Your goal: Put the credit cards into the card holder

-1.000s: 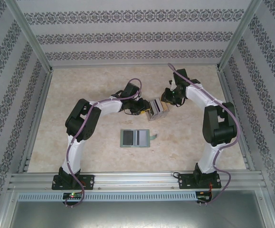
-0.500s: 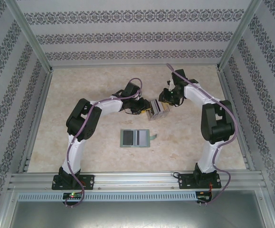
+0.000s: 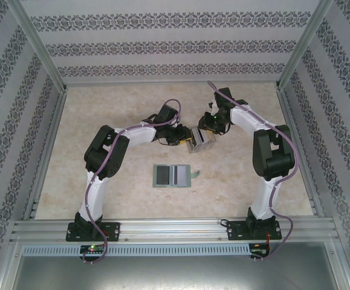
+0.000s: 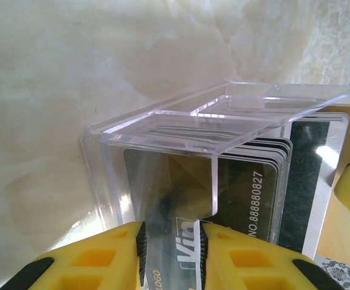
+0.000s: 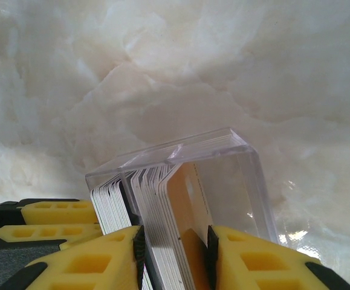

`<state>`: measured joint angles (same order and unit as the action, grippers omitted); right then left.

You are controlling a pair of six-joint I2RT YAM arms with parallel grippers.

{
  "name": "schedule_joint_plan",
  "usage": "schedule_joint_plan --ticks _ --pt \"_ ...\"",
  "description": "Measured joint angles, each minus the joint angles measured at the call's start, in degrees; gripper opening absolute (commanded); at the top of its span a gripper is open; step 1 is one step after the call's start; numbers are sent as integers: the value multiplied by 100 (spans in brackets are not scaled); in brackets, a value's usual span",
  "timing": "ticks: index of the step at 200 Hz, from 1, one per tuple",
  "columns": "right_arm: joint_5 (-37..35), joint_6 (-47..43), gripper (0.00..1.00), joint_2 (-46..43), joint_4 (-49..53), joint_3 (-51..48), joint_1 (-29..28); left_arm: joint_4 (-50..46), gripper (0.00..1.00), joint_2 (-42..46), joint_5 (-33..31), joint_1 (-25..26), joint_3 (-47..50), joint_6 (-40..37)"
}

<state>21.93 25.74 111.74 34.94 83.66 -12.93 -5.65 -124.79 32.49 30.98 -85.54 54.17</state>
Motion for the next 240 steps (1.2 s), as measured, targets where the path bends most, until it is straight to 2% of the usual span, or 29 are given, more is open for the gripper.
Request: schedule_joint_plan --ticks 96,240 --pt "50 133 30 -136 -66 -68 7 0 29 0 11 0 0 2" --pt "195 286 28 -153 -140 -133 83 0 29 0 15 0 0 2"
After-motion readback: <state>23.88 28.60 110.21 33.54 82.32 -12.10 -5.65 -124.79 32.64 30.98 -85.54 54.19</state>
